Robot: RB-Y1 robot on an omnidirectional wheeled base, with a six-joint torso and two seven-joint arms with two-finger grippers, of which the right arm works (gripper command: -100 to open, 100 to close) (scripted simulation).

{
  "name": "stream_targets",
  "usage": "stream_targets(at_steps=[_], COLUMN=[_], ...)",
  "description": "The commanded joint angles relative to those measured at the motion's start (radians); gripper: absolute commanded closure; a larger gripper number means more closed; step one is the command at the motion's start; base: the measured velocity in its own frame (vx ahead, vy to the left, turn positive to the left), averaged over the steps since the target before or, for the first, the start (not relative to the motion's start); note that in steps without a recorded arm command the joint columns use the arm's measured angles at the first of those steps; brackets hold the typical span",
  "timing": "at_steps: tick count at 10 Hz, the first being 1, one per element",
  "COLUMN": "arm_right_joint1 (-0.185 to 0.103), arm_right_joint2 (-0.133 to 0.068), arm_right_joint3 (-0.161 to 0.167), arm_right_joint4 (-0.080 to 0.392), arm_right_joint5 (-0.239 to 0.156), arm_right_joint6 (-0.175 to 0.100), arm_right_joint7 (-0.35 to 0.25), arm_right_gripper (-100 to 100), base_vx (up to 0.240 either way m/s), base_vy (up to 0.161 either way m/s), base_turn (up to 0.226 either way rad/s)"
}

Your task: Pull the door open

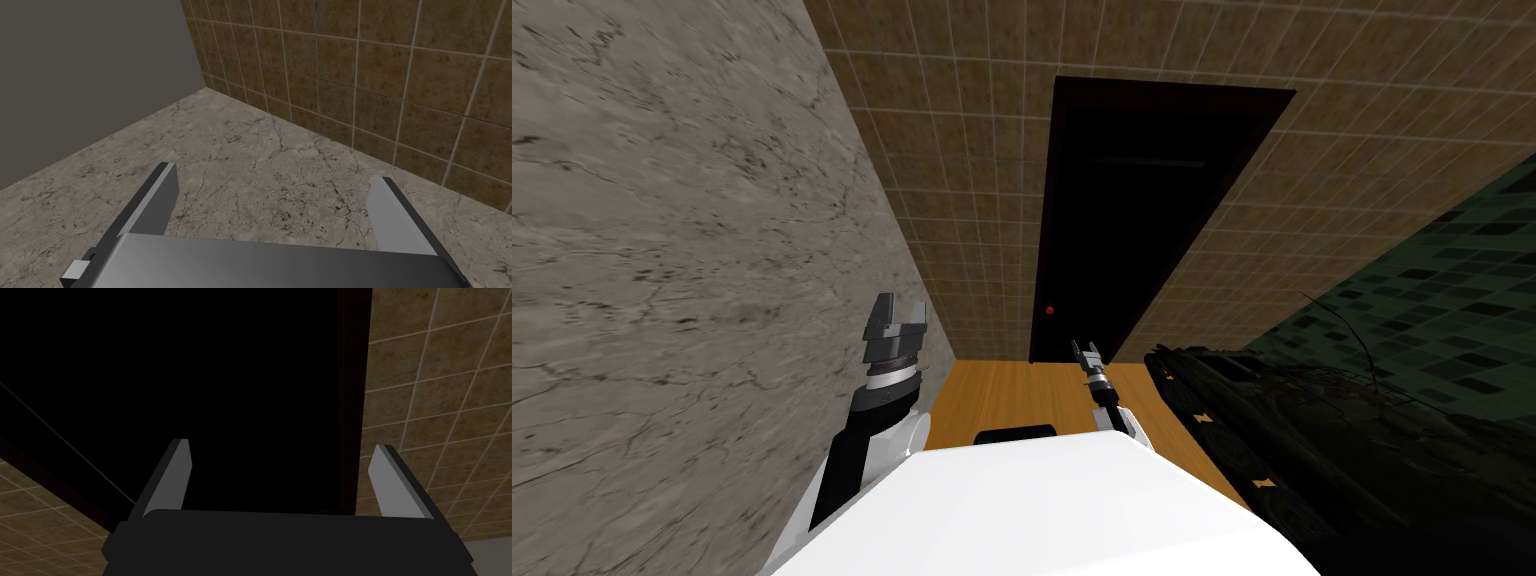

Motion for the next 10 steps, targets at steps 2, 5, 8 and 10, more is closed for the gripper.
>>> stream_targets(at_steps=[2, 5, 8, 10], arm_right_joint1=[-0.012, -0.028, -0.042, -0.051], arm_right_joint2=[0.004, 0.007, 0.01, 0.013], arm_right_joint3=[-0.013, -0.027, -0.04, -0.048], arm_right_joint4=[0.051, 0.107, 0.159, 0.191], arm_right_joint5=[0.012, 0.025, 0.037, 0.045], arm_right_joint6=[-0.015, -0.028, -0.041, -0.049], arm_right_joint7=[0.04, 0.079, 0.116, 0.139], arm_right_gripper=[-100, -100, -100, -100], base_vx=[0.109, 0.09, 0.096, 0.093], base_vy=[0.046, 0.019, 0.025, 0.033], base_turn=[-0.007, -0.005, -0.006, -0.004])
